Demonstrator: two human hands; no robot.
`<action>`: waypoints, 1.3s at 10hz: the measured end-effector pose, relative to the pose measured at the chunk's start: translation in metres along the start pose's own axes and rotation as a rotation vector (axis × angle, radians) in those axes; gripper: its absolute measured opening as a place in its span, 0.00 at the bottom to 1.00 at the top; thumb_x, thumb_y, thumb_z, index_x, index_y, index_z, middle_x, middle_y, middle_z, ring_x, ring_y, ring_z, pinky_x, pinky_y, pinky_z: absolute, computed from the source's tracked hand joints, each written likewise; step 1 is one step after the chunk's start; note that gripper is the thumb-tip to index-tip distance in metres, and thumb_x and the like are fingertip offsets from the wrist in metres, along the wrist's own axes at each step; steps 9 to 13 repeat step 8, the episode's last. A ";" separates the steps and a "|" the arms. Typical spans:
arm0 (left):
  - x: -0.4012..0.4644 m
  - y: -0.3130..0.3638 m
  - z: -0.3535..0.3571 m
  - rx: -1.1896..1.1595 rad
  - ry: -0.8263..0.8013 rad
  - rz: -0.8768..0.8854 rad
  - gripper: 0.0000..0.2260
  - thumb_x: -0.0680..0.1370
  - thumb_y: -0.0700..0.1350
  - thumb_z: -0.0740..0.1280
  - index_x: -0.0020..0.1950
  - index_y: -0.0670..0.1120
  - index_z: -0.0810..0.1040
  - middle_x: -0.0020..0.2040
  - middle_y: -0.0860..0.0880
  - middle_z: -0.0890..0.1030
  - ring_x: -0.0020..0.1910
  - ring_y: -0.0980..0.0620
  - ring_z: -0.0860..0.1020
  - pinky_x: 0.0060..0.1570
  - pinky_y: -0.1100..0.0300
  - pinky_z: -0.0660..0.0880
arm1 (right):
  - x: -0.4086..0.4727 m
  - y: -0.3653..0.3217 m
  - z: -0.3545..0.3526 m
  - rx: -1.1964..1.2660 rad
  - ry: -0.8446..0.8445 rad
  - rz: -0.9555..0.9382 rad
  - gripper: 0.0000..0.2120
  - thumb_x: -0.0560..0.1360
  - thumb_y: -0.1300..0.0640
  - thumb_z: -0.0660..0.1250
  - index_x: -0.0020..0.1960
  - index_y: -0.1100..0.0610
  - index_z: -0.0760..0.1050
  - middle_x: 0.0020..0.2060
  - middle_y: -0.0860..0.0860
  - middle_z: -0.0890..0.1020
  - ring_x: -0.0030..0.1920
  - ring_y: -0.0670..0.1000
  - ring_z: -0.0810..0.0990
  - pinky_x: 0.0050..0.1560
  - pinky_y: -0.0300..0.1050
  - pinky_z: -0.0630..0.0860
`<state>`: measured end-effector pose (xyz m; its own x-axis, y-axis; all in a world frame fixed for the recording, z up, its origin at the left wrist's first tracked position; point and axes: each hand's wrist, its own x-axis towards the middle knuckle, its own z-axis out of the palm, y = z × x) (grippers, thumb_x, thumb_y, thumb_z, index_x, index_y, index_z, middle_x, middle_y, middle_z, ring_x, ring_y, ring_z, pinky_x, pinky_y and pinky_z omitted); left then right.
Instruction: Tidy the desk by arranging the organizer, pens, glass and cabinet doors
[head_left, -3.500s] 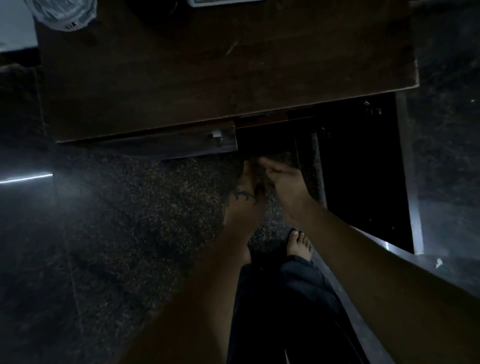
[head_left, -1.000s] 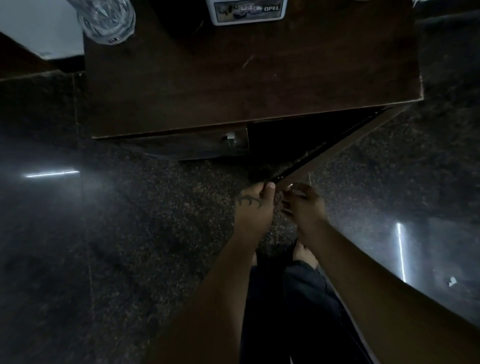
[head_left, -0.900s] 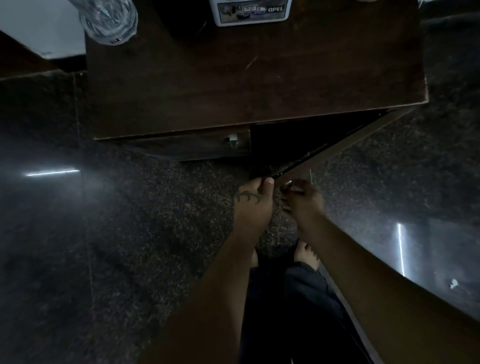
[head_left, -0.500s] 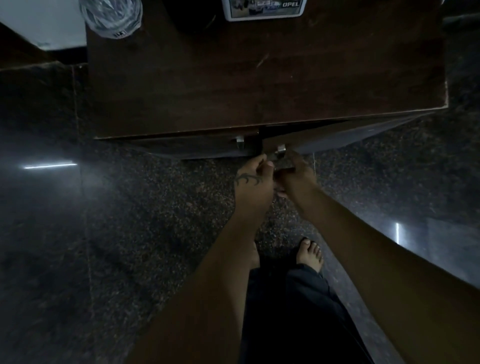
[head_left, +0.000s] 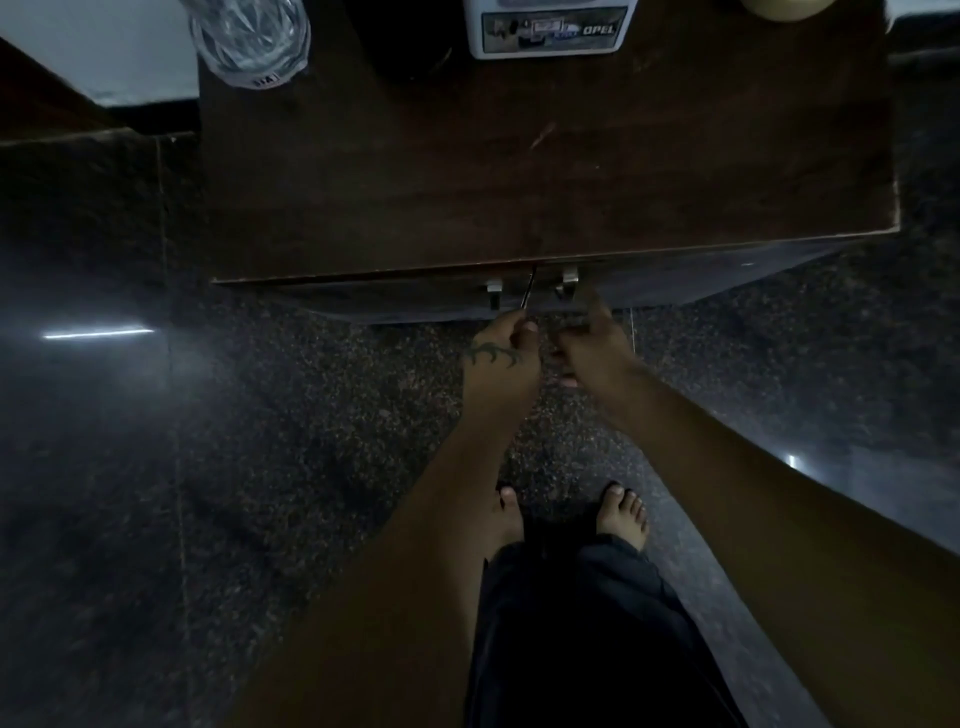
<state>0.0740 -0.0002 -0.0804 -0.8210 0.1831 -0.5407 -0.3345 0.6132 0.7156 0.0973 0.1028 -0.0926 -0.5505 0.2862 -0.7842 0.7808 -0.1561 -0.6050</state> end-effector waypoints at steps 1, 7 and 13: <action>-0.002 0.001 -0.006 0.130 -0.013 0.054 0.17 0.82 0.45 0.58 0.68 0.39 0.71 0.65 0.40 0.75 0.64 0.44 0.73 0.61 0.57 0.70 | -0.003 0.004 0.000 -0.058 0.065 -0.037 0.26 0.77 0.58 0.60 0.72 0.46 0.59 0.47 0.52 0.79 0.44 0.53 0.78 0.46 0.51 0.76; -0.033 0.059 -0.062 0.539 -0.096 0.212 0.24 0.81 0.51 0.56 0.77 0.50 0.55 0.78 0.49 0.52 0.77 0.48 0.47 0.74 0.51 0.56 | -0.061 -0.056 -0.023 -0.148 -0.084 -0.049 0.31 0.80 0.41 0.49 0.76 0.46 0.36 0.77 0.52 0.46 0.76 0.59 0.49 0.73 0.62 0.53; -0.042 0.073 -0.071 0.593 -0.084 0.229 0.25 0.81 0.53 0.56 0.77 0.53 0.53 0.79 0.50 0.48 0.77 0.49 0.44 0.74 0.50 0.54 | -0.078 -0.066 -0.029 -0.253 -0.078 -0.065 0.29 0.81 0.43 0.45 0.76 0.49 0.37 0.77 0.52 0.43 0.76 0.57 0.43 0.74 0.58 0.45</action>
